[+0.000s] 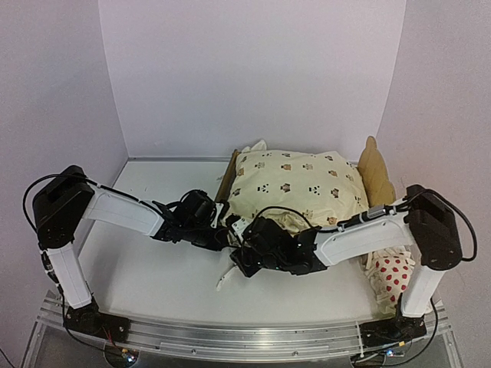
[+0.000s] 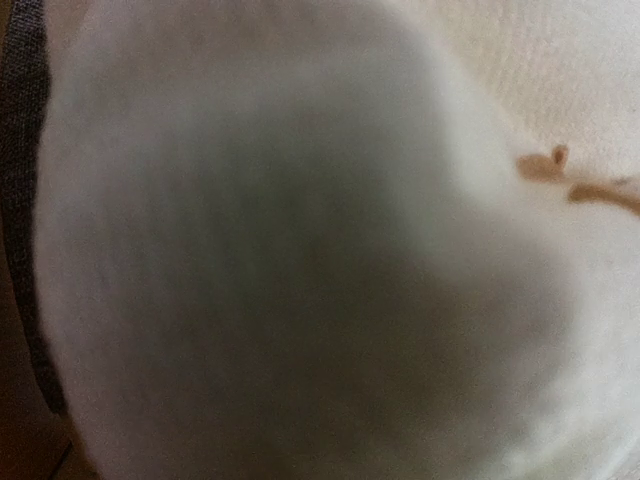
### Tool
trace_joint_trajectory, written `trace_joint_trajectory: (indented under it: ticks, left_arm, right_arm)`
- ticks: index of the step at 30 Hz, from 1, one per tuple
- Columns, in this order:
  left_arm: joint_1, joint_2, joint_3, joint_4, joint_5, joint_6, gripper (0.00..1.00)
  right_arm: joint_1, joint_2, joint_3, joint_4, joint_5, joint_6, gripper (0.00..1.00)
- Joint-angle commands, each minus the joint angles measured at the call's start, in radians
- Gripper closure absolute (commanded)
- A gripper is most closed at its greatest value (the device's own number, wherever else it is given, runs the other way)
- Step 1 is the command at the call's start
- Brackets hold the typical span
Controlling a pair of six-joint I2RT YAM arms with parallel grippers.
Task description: Set up the pet bed
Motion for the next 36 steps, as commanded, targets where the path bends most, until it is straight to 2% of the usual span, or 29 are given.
trace_joint_trajectory:
  ticks: [1,5,9,22,36]
  left_arm:
    - [0.006,0.011,0.04,0.038,0.016,0.042,1.0]
    - [0.006,0.015,0.042,0.045,0.021,0.052,1.0]
    - [0.006,0.022,0.051,0.043,0.028,0.058,1.0]
    - [0.006,0.029,0.052,0.052,0.06,0.061,1.0]
    - [0.006,0.031,0.059,0.05,0.065,0.06,1.0]
  right_arm:
    - [-0.017,-0.145,-0.066,-0.085,0.044,0.028,0.58]
    - [-0.05,-0.165,-0.102,-0.084,0.044,0.044,0.62]
    - [-0.061,-0.117,-0.075,-0.082,0.016,0.041,0.65]
    - [-0.099,0.046,0.052,-0.036,-0.048,0.059,0.66]
    - [-0.118,0.131,0.107,0.021,-0.069,0.096,0.68]
